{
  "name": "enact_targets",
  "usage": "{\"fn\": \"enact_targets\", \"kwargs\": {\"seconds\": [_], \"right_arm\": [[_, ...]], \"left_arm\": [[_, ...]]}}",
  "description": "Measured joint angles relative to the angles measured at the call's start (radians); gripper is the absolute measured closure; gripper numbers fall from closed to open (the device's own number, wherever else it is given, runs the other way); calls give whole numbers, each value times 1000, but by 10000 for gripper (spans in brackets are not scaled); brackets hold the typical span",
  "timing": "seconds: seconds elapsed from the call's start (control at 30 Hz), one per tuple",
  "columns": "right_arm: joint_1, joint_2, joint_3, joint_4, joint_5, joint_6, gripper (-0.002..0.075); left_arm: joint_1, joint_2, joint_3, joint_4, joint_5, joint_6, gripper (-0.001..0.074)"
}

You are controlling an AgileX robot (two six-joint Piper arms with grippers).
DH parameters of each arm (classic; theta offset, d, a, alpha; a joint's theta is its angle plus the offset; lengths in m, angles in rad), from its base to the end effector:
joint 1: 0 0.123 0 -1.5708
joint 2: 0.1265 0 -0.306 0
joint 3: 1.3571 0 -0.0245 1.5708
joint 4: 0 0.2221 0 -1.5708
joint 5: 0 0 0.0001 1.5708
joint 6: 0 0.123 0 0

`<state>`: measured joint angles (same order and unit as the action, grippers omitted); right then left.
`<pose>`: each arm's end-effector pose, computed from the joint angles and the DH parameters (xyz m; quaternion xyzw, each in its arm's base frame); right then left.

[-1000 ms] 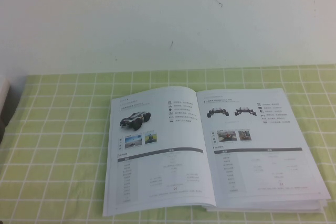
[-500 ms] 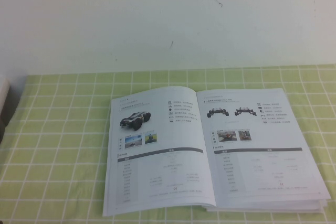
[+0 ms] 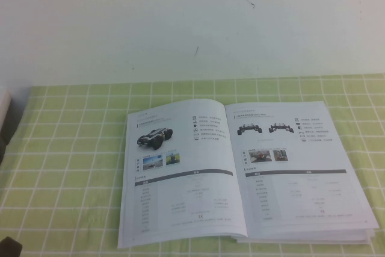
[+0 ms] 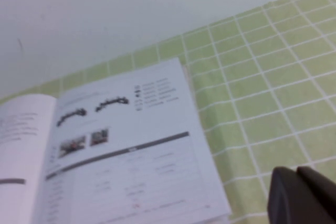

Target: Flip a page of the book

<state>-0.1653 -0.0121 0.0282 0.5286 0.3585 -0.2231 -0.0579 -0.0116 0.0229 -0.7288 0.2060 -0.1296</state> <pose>0.0364 0.0160 0.1691 0.1187 0.7770 0.1042 0.6093 0.0360 -0.0189 0.1897 -0.2391 0.6941 -0.3414 0.5870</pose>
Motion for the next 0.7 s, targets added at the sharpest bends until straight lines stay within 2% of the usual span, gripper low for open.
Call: {"fn": "enact_targets", "kwargs": {"seconds": [0.13, 0.43, 0.57, 0.7], "right_arm": [[0, 0, 0, 103, 0, -4, 729], [0, 0, 0, 121, -13, -176, 729], [0, 0, 0, 151, -13, -216, 729], [0, 0, 1, 381, 35, -220, 729]], "left_arm": [[0, 0, 0, -145, -38, 3, 738], [0, 0, 0, -215, -74, 13, 738], [0, 0, 0, -216, -63, 113, 738], [0, 38, -69, -216, 55, 314, 738]]}}
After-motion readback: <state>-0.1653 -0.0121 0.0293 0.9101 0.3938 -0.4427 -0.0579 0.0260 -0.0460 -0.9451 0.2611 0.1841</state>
